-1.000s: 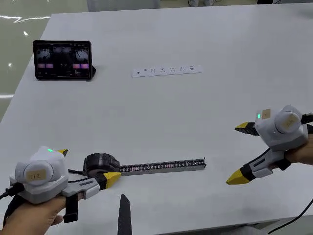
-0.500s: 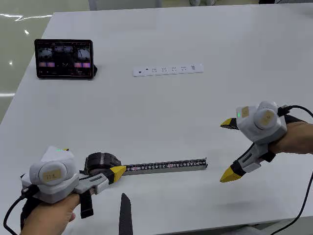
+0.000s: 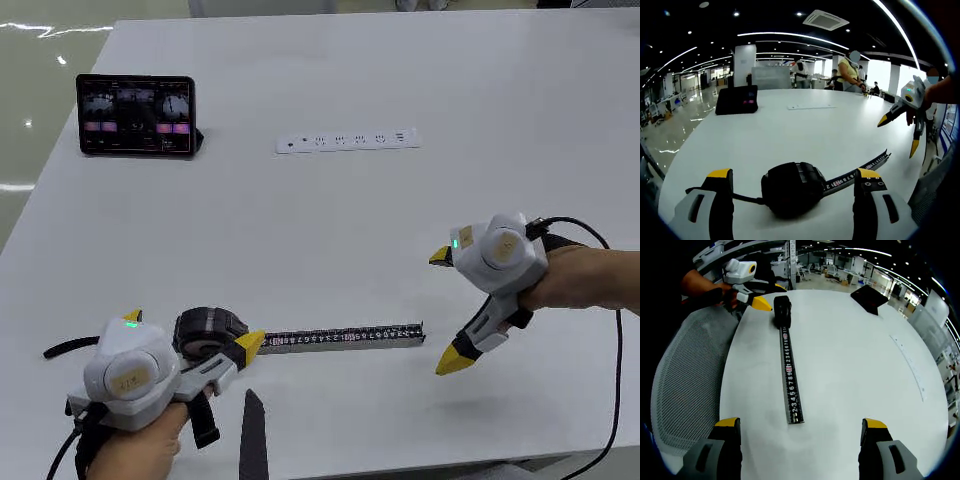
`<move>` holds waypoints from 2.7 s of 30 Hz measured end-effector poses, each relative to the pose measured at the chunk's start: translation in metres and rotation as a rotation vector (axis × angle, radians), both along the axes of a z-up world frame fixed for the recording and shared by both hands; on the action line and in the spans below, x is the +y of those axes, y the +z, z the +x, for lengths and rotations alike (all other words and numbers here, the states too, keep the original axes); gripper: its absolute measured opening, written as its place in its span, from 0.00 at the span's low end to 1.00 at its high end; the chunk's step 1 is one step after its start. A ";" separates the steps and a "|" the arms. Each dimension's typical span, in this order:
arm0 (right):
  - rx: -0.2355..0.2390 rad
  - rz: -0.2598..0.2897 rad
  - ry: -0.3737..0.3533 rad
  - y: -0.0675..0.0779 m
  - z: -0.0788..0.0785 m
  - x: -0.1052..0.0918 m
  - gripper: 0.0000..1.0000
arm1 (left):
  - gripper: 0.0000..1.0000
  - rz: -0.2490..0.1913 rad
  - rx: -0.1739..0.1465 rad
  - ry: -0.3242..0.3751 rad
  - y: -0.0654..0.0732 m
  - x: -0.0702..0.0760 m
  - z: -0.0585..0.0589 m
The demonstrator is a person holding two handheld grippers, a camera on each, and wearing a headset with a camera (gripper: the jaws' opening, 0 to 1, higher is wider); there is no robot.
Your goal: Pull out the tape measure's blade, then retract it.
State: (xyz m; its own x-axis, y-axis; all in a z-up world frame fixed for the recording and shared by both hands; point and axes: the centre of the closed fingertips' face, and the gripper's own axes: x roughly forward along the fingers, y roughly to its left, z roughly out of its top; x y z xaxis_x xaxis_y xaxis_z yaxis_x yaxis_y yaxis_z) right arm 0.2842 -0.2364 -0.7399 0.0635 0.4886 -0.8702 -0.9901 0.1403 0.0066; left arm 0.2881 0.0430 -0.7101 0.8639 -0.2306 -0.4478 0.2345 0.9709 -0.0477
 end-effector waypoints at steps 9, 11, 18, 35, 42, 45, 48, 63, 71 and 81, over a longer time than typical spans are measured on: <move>-0.004 -0.006 -0.001 -0.012 0.003 0.005 0.96 | 0.99 -0.049 -0.037 0.115 -0.003 0.002 0.006; -0.007 -0.014 0.022 -0.015 0.000 0.005 0.92 | 0.99 -0.042 -0.041 0.106 -0.005 -0.002 0.007; 0.001 -0.025 0.030 -0.025 -0.003 0.005 0.80 | 0.99 -0.027 -0.093 0.073 -0.004 -0.004 0.013; 0.023 -0.055 0.045 -0.037 -0.007 0.005 0.52 | 0.99 0.007 -0.109 0.051 -0.006 -0.002 0.017; 0.011 -0.051 0.062 -0.036 -0.007 0.007 0.37 | 0.99 -0.003 -0.104 0.059 -0.007 0.000 0.017; 0.009 -0.059 0.064 -0.037 -0.005 0.006 0.34 | 0.99 -0.006 -0.102 0.063 -0.008 0.001 0.018; 0.006 -0.064 0.076 -0.038 -0.006 0.006 0.30 | 0.99 -0.007 -0.101 0.062 -0.008 0.000 0.017; -0.004 -0.088 0.110 -0.041 -0.007 0.005 0.12 | 0.99 -0.012 -0.112 0.076 -0.007 0.003 0.018; -0.006 -0.110 0.113 -0.041 -0.008 0.005 0.11 | 0.99 -0.009 -0.106 0.080 -0.010 0.003 0.018; 0.016 -0.115 0.078 -0.042 -0.008 0.005 0.11 | 0.88 0.004 -0.084 0.098 -0.015 0.007 0.017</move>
